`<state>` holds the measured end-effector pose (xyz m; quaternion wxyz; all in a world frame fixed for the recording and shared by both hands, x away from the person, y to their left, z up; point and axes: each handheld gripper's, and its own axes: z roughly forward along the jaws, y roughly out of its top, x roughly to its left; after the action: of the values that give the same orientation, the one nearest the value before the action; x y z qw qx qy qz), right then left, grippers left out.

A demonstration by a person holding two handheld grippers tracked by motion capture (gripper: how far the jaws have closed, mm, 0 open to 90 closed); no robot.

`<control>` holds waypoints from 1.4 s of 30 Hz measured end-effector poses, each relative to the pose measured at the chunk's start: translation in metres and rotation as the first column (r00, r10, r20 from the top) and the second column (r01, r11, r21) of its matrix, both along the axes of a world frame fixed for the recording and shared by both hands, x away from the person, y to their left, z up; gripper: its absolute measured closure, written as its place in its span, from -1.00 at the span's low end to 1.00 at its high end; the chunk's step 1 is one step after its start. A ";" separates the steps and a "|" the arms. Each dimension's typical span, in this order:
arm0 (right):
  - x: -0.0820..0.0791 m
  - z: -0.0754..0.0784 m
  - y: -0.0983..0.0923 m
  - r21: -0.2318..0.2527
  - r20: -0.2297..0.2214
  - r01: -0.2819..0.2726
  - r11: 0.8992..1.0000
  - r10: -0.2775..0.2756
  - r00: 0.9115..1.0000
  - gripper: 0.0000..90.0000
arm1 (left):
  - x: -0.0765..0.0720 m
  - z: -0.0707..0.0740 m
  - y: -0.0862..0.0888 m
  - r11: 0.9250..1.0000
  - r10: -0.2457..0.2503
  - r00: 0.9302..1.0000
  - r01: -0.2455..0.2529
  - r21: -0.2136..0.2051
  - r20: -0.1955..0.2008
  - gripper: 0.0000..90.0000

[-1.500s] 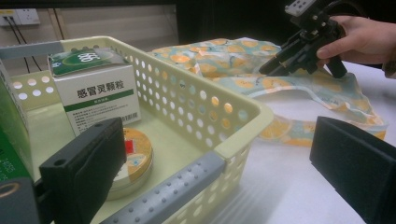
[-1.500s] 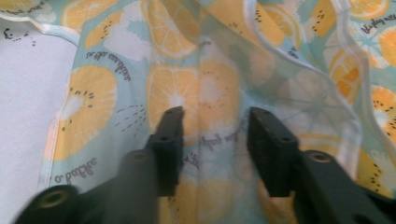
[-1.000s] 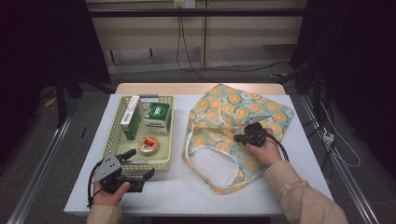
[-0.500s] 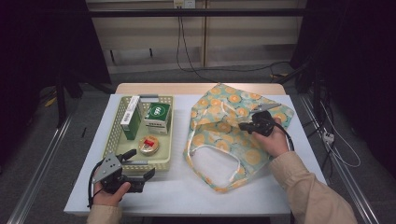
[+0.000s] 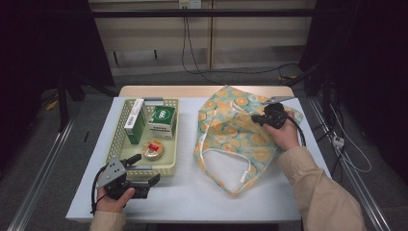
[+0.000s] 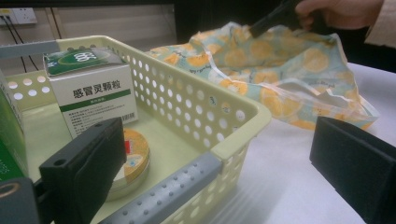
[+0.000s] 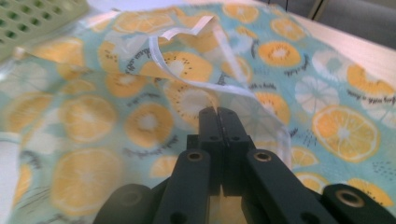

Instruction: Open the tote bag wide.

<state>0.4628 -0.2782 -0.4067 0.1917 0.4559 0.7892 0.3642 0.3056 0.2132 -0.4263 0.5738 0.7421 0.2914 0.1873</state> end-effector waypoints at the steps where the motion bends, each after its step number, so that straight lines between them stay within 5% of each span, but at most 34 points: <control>1: 0.003 -0.006 0.000 -0.002 -0.008 0.002 1.000 -0.002 1.000 1.00 | 0.000 0.000 0.000 1.000 0.000 1.000 0.000 0.002 0.002 -0.92; 6: 0.012 -0.028 0.004 0.023 -0.054 0.004 1.000 -0.003 0.999 0.61 | 0.000 -0.001 0.002 1.000 0.008 1.000 -0.008 -0.002 -0.005 -0.92; 14: 0.008 -0.046 0.025 0.016 -0.094 -0.099 0.995 0.100 0.990 -0.18 | 0.000 -0.002 0.003 1.000 0.002 1.000 -0.002 0.010 -0.004 -0.92; 17: 0.005 -0.049 0.030 0.021 -0.093 -0.126 0.992 0.128 0.988 -0.24 | 0.000 -0.002 0.002 1.000 0.001 1.000 -0.001 0.010 -0.002 -0.92; 19: 0.003 -0.051 0.032 -0.025 -0.090 -0.123 0.992 0.120 0.989 -0.24 | 0.000 -0.002 0.001 1.000 0.003 1.000 -0.003 0.002 -0.009 -0.92; 23: 0.002 -0.052 0.032 -0.053 -0.072 -0.142 0.988 0.138 0.988 -0.18 | 0.000 -0.002 0.001 1.000 0.002 1.000 -0.002 0.000 -0.011 -0.92; 31: 0.004 -0.052 0.027 -0.038 -0.052 -0.106 0.994 0.104 0.993 0.87 | 0.000 -0.001 0.003 1.000 0.002 1.000 -0.002 0.006 -0.005 -0.92; 37: 0.005 -0.050 0.028 -0.045 -0.067 -0.096 0.994 0.093 0.993 1.00 | 0.000 0.000 0.003 1.000 0.008 1.000 -0.008 -0.001 -0.004 -0.92; 42: 0.005 -0.043 0.022 0.008 -0.079 -0.071 0.997 0.071 0.994 1.00 | -0.001 0.001 0.003 1.000 0.008 1.000 -0.008 0.000 0.000 -0.92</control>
<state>0.4681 -0.2562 -0.4496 0.1460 0.4421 0.8108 0.3546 0.3048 0.2159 -0.4255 0.5730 0.7409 0.2945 0.1897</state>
